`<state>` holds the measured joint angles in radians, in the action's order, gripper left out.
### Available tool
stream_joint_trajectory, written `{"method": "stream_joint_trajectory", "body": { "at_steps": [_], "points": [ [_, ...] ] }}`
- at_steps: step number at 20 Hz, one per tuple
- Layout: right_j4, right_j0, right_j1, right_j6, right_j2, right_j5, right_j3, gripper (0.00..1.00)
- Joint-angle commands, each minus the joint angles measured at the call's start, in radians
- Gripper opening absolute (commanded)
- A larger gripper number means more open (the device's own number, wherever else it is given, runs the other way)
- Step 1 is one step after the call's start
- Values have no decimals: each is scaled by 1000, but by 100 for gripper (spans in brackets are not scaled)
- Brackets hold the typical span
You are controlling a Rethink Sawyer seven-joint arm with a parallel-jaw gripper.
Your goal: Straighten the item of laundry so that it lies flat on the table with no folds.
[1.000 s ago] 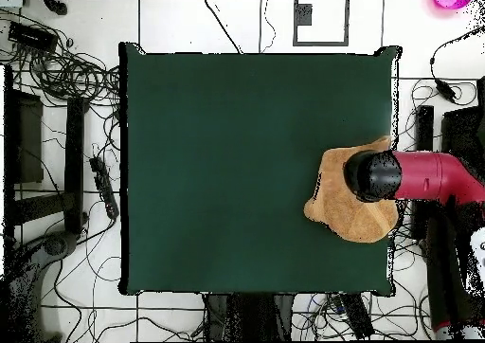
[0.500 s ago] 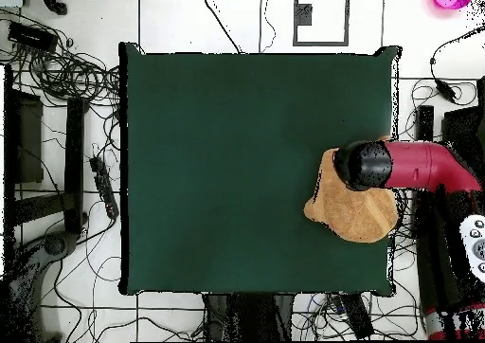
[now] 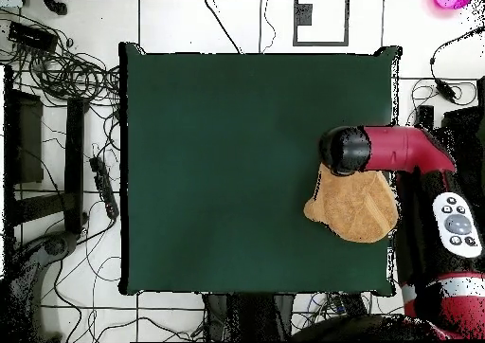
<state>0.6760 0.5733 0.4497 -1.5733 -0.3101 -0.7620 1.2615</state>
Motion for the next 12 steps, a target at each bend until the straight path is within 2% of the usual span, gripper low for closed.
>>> {"method": "stream_joint_trajectory", "body": {
  "at_steps": [1,3,4,7,12],
  "points": [
    [-74,-36,-140,134,-101,-156,-57,0],
    [-72,-56,-148,135,-79,-208,-85,0],
    [-76,-62,-151,139,-73,-227,-95,100],
    [-63,-83,-162,163,-53,-307,-133,100],
    [-54,-90,-177,167,-53,-352,-163,100]
  ]
}}
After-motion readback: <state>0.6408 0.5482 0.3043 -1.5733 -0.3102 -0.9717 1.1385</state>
